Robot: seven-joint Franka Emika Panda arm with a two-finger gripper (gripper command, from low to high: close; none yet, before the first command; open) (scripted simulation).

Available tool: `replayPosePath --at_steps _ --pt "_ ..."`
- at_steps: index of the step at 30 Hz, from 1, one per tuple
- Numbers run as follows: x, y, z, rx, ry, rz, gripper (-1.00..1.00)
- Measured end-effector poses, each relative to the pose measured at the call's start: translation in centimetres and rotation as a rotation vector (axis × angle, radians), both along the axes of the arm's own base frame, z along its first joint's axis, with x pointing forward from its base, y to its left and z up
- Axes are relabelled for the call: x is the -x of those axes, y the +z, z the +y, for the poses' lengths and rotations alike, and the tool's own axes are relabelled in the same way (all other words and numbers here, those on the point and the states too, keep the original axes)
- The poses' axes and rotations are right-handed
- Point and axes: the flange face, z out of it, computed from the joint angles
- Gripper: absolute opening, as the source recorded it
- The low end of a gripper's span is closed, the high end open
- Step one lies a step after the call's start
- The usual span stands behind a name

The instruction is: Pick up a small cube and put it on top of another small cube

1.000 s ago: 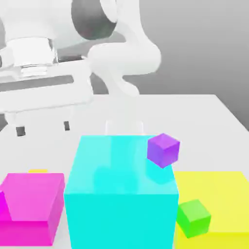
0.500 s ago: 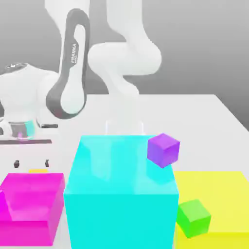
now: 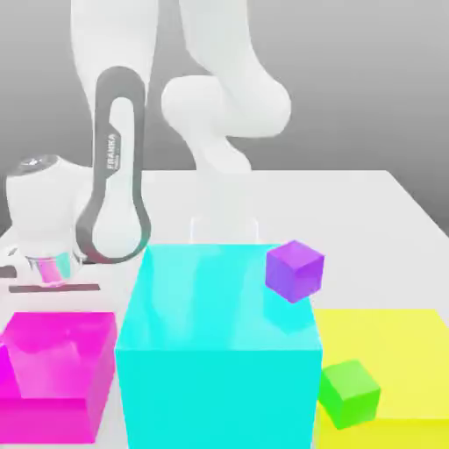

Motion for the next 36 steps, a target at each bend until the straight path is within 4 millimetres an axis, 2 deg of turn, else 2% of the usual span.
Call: replayPosePath --at_steps 7,14,20,36 --pt "-0.4 3.5 -0.5 0.017 0.005 -0.005 -1.0" --pt "-0.1 6.4 -0.1 0.004 0.001 -0.002 -1.0" --pt "1.2 5.2 -1.0 0.042 0.007 0.09 -1.0" --pt "0.2 4.3 0.0 0.008 0.029 0.127 -1.0"
